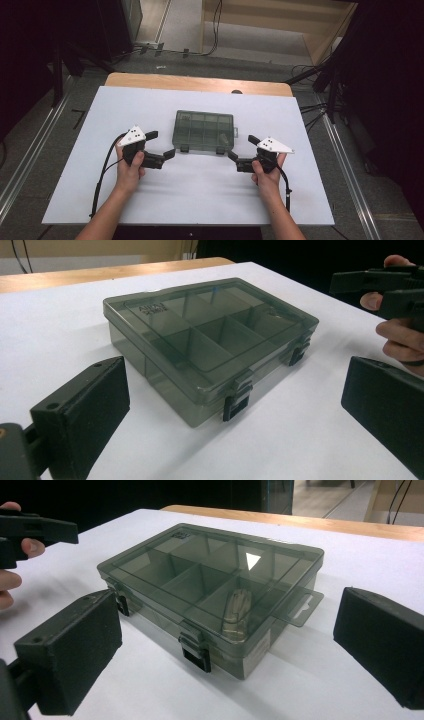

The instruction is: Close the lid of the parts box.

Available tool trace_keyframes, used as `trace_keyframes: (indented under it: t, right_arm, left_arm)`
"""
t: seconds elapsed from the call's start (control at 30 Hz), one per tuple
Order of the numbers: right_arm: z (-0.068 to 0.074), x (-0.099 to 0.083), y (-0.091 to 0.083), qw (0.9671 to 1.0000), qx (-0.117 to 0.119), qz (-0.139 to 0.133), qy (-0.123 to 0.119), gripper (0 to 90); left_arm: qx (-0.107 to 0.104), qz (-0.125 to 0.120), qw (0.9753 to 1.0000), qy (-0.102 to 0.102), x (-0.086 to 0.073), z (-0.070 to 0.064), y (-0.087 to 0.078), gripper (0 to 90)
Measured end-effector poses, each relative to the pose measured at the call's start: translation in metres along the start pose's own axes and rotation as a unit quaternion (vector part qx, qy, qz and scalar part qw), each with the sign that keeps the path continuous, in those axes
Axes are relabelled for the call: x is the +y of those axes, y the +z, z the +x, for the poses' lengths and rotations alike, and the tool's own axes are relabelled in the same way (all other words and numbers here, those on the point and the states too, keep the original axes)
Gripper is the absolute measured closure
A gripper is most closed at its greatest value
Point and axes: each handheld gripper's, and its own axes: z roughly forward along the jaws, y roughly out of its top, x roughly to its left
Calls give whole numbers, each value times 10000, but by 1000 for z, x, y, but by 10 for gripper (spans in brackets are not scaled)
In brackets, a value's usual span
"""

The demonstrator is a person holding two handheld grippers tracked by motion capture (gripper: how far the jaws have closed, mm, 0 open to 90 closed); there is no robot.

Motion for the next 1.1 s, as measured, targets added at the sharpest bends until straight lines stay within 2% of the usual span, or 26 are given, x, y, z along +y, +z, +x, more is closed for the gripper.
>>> trace_keyframes:
  t: [0.4, 0.73, 0.9, 1.1]
  right_arm:
    - [-7, -4, -15, 9999, -147, -2, 30, 0]
    - [-12, -12, -30, 9996, -293, 25, 46, 0]
    - [-14, -14, -38, 9994, -356, 50, 9, 0]
    - [-17, -17, -48, 9991, -433, 32, 20, 0]
  left_arm:
    - [143, -10, 9999, -19, -7, 7, -21, 0]
    - [198, 0, 9998, 6, -12, 7, -37, 0]
    - [199, -28, 9998, -52, -15, 7, -45, 0]
    - [248, -55, 9997, 1, -17, 6, -55, 0]
